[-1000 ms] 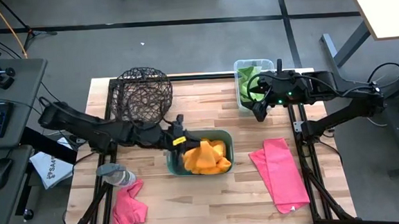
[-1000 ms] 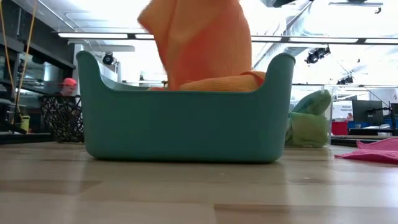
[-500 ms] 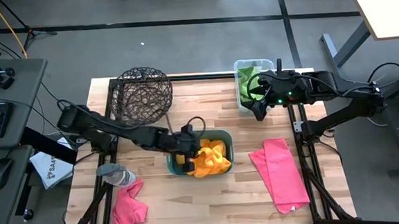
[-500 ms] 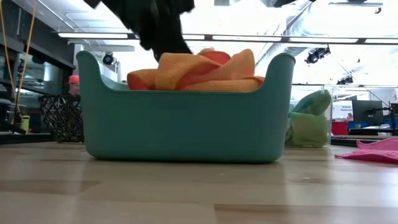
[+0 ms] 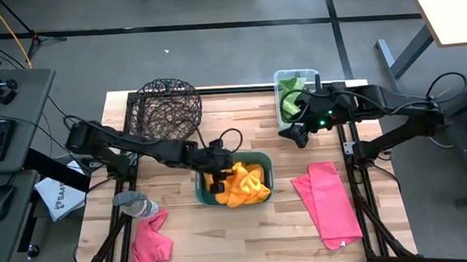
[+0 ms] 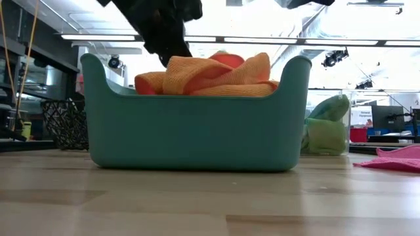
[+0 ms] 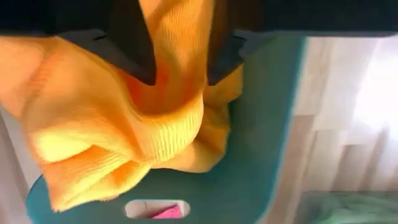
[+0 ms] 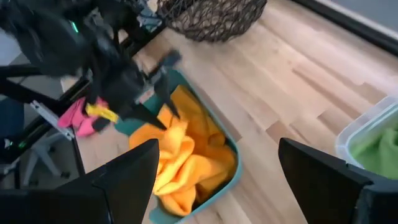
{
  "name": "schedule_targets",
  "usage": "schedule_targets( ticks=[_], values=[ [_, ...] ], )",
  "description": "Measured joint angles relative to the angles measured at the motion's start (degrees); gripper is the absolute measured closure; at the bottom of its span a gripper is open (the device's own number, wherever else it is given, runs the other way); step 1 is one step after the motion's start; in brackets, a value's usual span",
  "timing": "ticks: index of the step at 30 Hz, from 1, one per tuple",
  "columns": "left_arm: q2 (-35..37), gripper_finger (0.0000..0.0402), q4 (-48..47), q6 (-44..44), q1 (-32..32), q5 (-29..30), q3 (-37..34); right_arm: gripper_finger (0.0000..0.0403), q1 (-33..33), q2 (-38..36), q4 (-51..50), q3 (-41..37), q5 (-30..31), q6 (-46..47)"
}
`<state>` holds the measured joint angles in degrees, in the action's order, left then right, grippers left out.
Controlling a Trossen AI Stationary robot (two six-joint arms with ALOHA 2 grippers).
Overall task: Sort microfiber towel by color & place in baskets
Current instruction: Put the yellow microfiber cloth into the blue bin
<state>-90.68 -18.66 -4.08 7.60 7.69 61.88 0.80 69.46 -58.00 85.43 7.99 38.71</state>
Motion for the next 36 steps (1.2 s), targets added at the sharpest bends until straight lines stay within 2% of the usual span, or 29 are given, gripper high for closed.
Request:
schedule_targets(
  ticks=[6, 8, 12, 13, 15, 18, 20, 22, 24, 25, 29, 32, 36],
  values=[
    [3.6, 0.0193, -11.1, -0.1, -1.3, -0.1, 6.4, 0.0078, 0.0, 2.8, -0.1, 0.0, -3.6, -0.7],
    [4.7, 0.0177, -12.6, -1.6, -1.3, -2.9, 8.4, 0.0078, 0.0, 3.7, -0.3, 0.0, -5.7, -0.1],
    [6.7, 0.0167, -4.0, -7.9, 0.4, -15.6, 9.2, 0.0078, 0.0, 5.6, -2.1, 0.0, -12.2, -1.7],
    [6.6, 0.0167, -2.7, -7.5, 1.6, -16.2, 9.2, 0.0078, 0.0, 5.9, -3.0, 0.0, -12.9, -2.1],
    [5.4, 0.0173, -2.6, -2.7, 3.9, -13.6, 9.0, 0.0078, 0.0, 6.3, -4.6, 0.0, -12.9, -2.5],
    [2.2, 0.0198, -0.2, 4.9, 6.6, -11.0, 8.9, 0.0078, 0.0, 6.4, -5.6, 0.0, -11.2, -3.1],
    [-0.3, 0.0232, 2.9, 8.2, 8.1, -9.4, 9.0, 0.0078, 0.0, 6.4, -5.6, 0.0, -9.9, -3.2],
    [-3.4, 0.0287, 4.2, 10.7, 9.5, -7.1, 9.0, 0.0078, 0.0, 6.4, -5.7, 0.0, -9.2, -3.2],
    [-6.6, 0.0357, 4.5, 11.5, 10.2, -5.4, 9.0, 0.0078, -0.1, 6.4, -5.8, 0.0, -8.8, -3.6],
    [-8.1, 0.0378, 4.6, 11.3, 10.3, -5.1, 8.9, 0.0078, -0.1, 6.4, -5.8, 0.0, -8.5, -3.6],
    [-12.8, 0.039, 5.6, 11.4, 10.1, -4.1, 9.0, 0.0078, -0.1, 6.4, -5.8, 0.0, -8.4, -2.7],
    [-16.4, 0.0399, 4.7, 14.1, 9.7, 1.5, 8.9, 0.0078, 0.0, 6.4, -5.8, 0.0, -8.4, -2.7],
    [-18.3, 0.04, 5.2, 12.8, 8.0, 8.0, 9.0, 0.0078, 0.8, 6.3, -5.6, 0.0, -8.3, -0.2]
  ],
)
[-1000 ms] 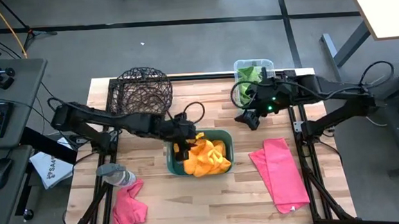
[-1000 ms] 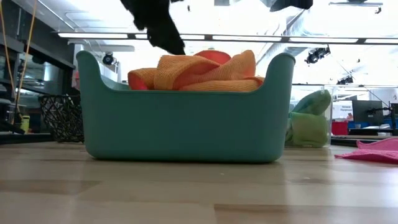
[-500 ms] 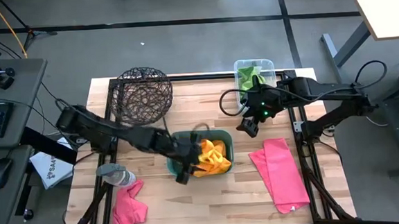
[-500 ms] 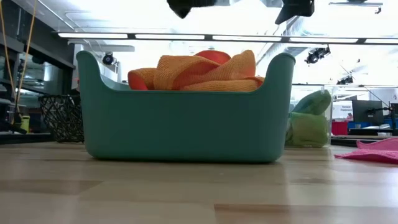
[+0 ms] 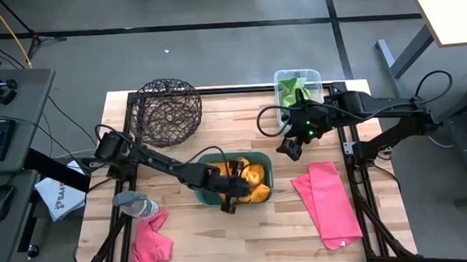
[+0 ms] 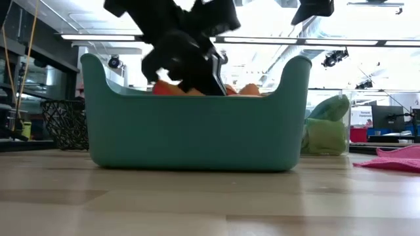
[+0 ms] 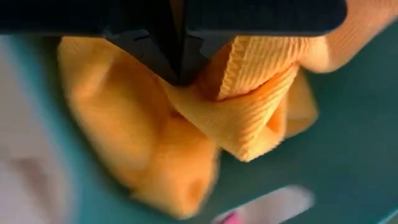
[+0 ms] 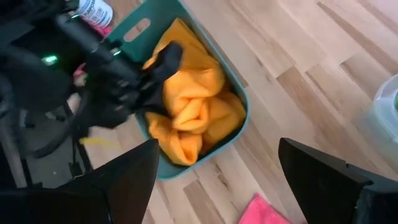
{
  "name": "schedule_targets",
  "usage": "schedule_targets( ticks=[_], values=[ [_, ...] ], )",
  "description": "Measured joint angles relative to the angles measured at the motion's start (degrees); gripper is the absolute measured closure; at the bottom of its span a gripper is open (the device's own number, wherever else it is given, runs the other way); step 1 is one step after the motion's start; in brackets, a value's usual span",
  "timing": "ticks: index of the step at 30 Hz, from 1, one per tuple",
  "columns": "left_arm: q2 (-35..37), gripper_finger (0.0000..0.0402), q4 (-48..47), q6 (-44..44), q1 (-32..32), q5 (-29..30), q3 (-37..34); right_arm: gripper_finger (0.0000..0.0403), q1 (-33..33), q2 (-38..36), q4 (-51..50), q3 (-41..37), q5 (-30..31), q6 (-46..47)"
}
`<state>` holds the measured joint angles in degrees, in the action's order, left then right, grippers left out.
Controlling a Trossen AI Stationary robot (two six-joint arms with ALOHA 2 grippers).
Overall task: Sort microfiber towel by color & place in baskets
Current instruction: Put the yellow microfiber cloth into the blue bin, then put the right pink microfiber cloth into the wire basket
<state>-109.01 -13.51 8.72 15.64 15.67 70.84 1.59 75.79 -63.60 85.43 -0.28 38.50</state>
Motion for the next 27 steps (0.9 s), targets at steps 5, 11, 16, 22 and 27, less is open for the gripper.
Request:
schedule_targets(
  ticks=[5, 11, 16, 22, 27],
  values=[
    [-3.0, 0.0401, -0.6, -4.4, -2.6, -6.8, 0.0, 0.0078, 1.7, 0.0, 0.0, 0.0, 0.0, 0.3],
    [-0.9, 0.0399, -3.6, -3.2, -3.8, -5.3, 0.0, 0.0078, 3.1, 0.0, -0.6, 0.0, -2.1, 0.5],
    [5.9, 0.0395, -3.3, -3.4, -4.1, -4.9, 0.0, 0.0078, 3.1, 0.0, -3.6, 0.0, -4.4, 0.8],
    [14.0, 0.0362, -3.6, -5.2, -4.1, -7.5, 0.0, 0.0078, 3.2, 0.5, -14.7, 0.0, -3.3, 2.5],
    [22.3, 0.031, -8.8, -12.4, -4.0, -8.2, 0.0, 0.0078, 4.6, 0.6, -19.7, -8.0, -5.1, 9.3]
  ],
)
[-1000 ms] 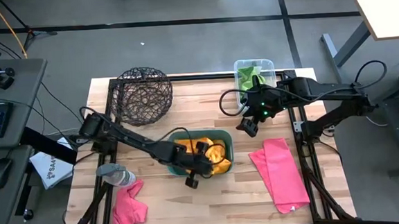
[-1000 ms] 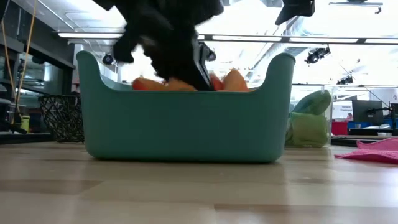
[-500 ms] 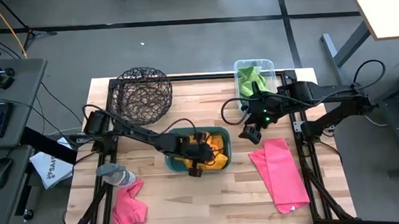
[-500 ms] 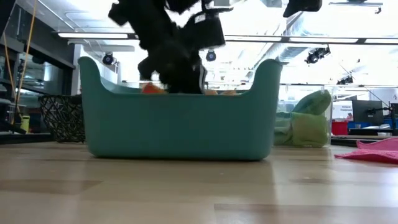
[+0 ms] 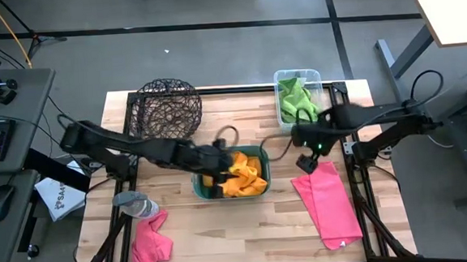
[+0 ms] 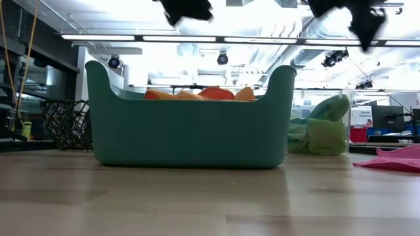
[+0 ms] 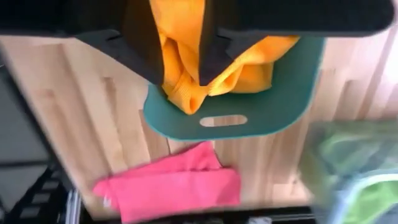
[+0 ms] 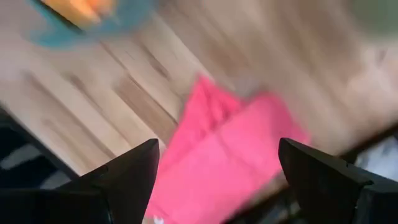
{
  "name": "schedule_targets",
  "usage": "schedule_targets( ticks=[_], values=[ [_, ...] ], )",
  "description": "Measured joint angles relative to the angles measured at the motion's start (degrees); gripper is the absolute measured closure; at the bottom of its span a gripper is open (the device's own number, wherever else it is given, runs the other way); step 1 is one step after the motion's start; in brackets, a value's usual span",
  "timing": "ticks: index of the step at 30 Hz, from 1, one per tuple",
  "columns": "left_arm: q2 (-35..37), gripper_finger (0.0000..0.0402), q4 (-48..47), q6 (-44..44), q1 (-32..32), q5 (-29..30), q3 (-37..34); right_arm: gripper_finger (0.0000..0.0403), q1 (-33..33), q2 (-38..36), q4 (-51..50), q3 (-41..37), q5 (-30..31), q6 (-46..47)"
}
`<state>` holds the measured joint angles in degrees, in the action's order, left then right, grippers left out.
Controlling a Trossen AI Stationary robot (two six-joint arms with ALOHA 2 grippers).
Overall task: Sort microfiber towel by color & place in baskets
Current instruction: Put the right pink microfiber cloth into the wire basket
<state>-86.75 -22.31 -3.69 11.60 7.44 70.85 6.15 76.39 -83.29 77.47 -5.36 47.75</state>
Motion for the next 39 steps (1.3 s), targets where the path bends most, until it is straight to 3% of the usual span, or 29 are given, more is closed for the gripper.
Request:
schedule_targets(
  ticks=[5, 11, 16, 20, 27, 31, 35, 36, 39],
  values=[
    [10.4, 0.0265, -4.7, -9.5, 0.0, 1.1, 0.0, 0.0078, 5.4, -1.6, 8.7, -18.8, -9.3, 9.1],
    [20.0, 0.0246, 2.8, -14.1, 2.2, 6.5, -1.5, 0.0081, 13.0, -1.8, 24.5, -34.8, -18.1, 25.0],
    [23.9, 0.0245, 10.4, -11.6, 4.5, 9.9, -1.6, 0.0097, 18.0, -1.4, 36.3, -40.9, -14.3, 40.0],
    [25.3, 0.0245, 15.2, -7.9, 5.4, 11.8, -1.6, 0.0113, 19.8, -0.3, 37.2, -42.8, -8.2, 47.9],
    [27.4, 0.0245, 23.6, -6.1, 5.5, 11.2, -1.6, 0.0139, 20.9, 4.7, 39.9, -44.2, -6.0, 50.6],
    [29.5, 0.0245, 28.4, -4.0, 5.5, 8.8, -1.6, 0.0205, 20.9, 6.7, 40.9, -43.1, -6.0, 46.7],
    [32.6, 0.0245, 31.7, -2.6, 5.5, 7.5, -1.5, 0.0361, 21.1, 6.3, 38.6, -41.2, -2.9, 43.4],
    [33.3, 0.0245, 32.1, -2.2, 5.5, 7.5, -1.5, 0.0381, 21.1, 6.0, 37.4, -40.3, -2.0, 42.0],
    [35.8, 0.0245, 30.6, -1.1, 5.4, 7.5, -1.5, 0.0383, 21.1, 5.1, 29.3, -35.1, -0.6, 39.3]
  ],
)
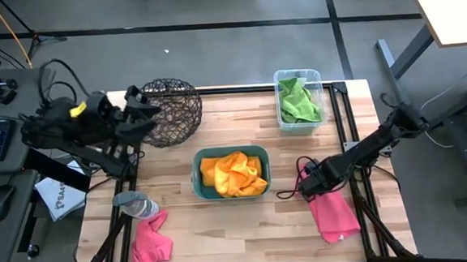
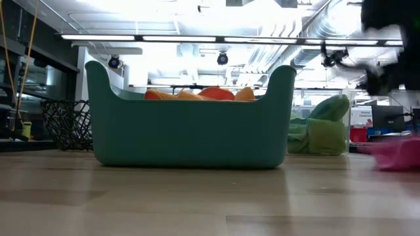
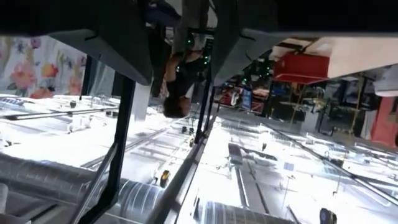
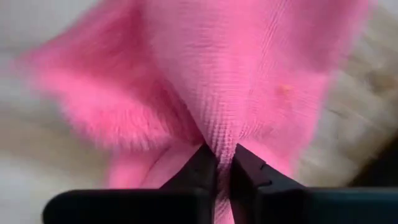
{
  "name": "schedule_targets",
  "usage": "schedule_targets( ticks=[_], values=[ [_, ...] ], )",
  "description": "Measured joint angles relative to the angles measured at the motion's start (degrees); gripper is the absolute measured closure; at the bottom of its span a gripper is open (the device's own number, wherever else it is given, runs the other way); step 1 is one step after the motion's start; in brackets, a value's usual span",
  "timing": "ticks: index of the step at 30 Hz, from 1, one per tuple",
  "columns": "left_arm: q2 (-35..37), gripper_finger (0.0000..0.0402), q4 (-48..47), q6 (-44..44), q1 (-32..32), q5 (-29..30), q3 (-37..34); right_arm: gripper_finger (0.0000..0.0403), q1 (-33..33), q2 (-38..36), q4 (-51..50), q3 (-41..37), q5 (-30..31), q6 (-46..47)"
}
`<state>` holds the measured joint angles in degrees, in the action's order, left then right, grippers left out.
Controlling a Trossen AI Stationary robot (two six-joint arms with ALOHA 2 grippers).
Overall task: Sort microfiber towel by color & place in baskets
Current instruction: Put the right pink microfiber cloth into the wire basket
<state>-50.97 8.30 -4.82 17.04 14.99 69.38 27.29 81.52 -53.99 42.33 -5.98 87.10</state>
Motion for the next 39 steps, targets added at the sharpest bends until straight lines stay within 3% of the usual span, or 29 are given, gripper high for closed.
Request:
schedule_targets(
  ticks=[4, 9, 13, 16, 19, 23, 29, 33, 39],
  values=[
    [2.3, 0.0245, -2.0, 0.0, 0.0, 1.6, 0.0, 0.0397, 1.4, -2.6, -13.1, 14.3, 7.0, -2.5],
    [3.4, 0.0245, -3.4, 0.2, 0.0, 2.6, 0.0, 0.0399, -0.7, -3.9, -20.5, 36.7, 29.5, -9.3],
    [3.2, 0.0245, -5.3, 1.5, -0.2, 3.9, 0.0, 0.0401, -3.0, -4.0, -12.5, 49.2, 52.1, -23.1],
    [2.9, 0.0245, -7.7, 1.5, -0.2, 4.1, 0.0, 0.0401, -7.2, -4.0, -2.1, 52.5, 58.5, -37.3],
    [2.9, 0.0245, -9.0, 1.6, -0.2, 4.1, 0.0, 0.0402, -13.5, -2.9, 10.9, 51.5, 57.4, -48.2],
    [2.9, 0.0245, -8.5, 1.6, -0.2, 4.1, 0.0, 0.0402, -21.5, 2.6, 25.2, 48.4, 48.7, -56.1],
    [2.9, 0.0245, -8.1, 1.5, -0.1, 3.2, 0.0, 0.0402, -30.1, 16.7, 44.3, 45.9, 33.0, -57.1],
    [2.8, 0.0245, -8.2, 1.5, -0.1, 3.2, 0.0, 0.0402, -33.6, 26.4, 63.3, 45.9, 24.0, -57.5],
    [2.6, 0.0245, -8.1, 1.5, -0.1, 3.6, 0.0, 0.0403, -37.3, 38.7, 86.7, 52.8, 16.8, -57.2]
  ],
)
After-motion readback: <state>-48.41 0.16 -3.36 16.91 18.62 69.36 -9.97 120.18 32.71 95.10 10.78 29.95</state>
